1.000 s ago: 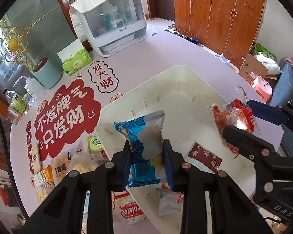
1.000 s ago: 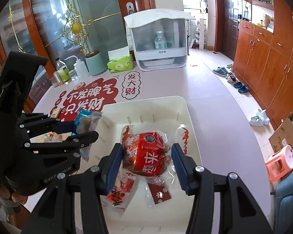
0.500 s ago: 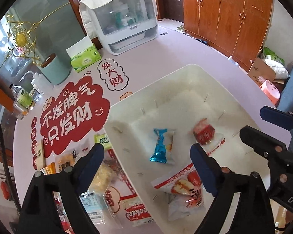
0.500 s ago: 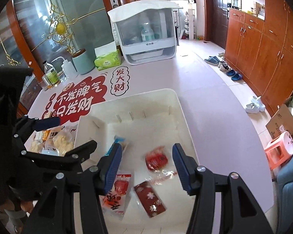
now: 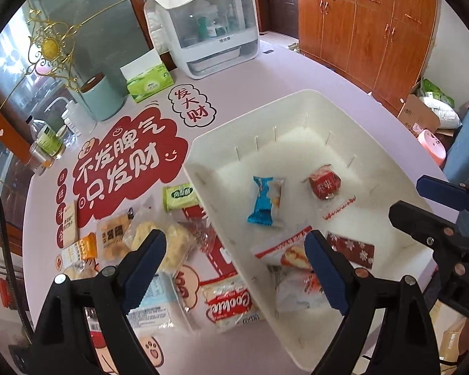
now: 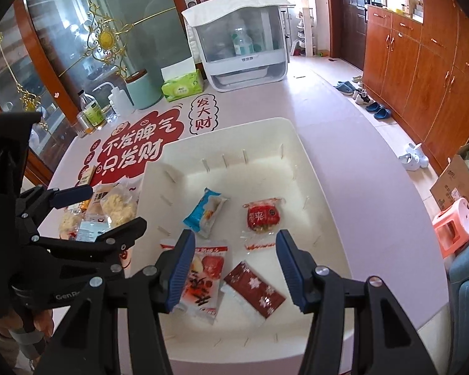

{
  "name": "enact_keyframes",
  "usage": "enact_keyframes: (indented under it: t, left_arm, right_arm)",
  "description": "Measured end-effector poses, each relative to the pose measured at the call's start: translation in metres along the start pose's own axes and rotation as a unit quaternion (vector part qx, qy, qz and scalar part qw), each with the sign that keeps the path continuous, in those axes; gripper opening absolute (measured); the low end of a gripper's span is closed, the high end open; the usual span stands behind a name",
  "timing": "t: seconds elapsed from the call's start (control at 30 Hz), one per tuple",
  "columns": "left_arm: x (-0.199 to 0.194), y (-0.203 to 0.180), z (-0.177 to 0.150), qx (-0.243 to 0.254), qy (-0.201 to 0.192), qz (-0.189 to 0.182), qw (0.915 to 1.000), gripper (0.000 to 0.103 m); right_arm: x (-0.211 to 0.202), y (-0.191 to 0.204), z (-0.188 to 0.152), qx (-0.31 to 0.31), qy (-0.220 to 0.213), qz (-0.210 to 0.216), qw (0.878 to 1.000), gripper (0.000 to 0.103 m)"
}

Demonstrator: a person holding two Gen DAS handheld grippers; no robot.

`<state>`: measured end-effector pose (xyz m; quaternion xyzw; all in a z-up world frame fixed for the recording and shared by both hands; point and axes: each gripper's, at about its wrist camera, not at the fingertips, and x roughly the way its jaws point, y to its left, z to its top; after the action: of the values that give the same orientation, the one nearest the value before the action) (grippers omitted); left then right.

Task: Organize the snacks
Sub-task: 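Withdraw both grippers from the tray toward the remaining snacks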

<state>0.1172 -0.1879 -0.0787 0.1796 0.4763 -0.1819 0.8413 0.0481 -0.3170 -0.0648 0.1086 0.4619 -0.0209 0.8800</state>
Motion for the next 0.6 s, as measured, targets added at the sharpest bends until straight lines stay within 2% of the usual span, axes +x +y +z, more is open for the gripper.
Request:
enact_keyframes:
  t: [0.3, 0.5, 0.6]
  left_arm:
    - [-0.034, 0.019, -0.033, -0.015, -0.009, 0.024, 0.9996, 0.094]
    - [-0.051, 0.052, -0.057, -0.028, 0.0, 0.07, 0.9971, 0.094]
    - [-0.061, 0.081, -0.068, -0.039, 0.004, 0.101, 0.9941, 0.094]
  right_arm:
    - [-0.006, 0.022, -0.011, -0.026, 0.007, 0.026, 0.999, 0.054]
    - [-0.009, 0.045, -0.008, -0.067, 0.008, 0.048, 0.997, 0.054]
    - [-0.009, 0.061, -0.002, -0.095, 0.005, 0.059, 0.994, 0.054]
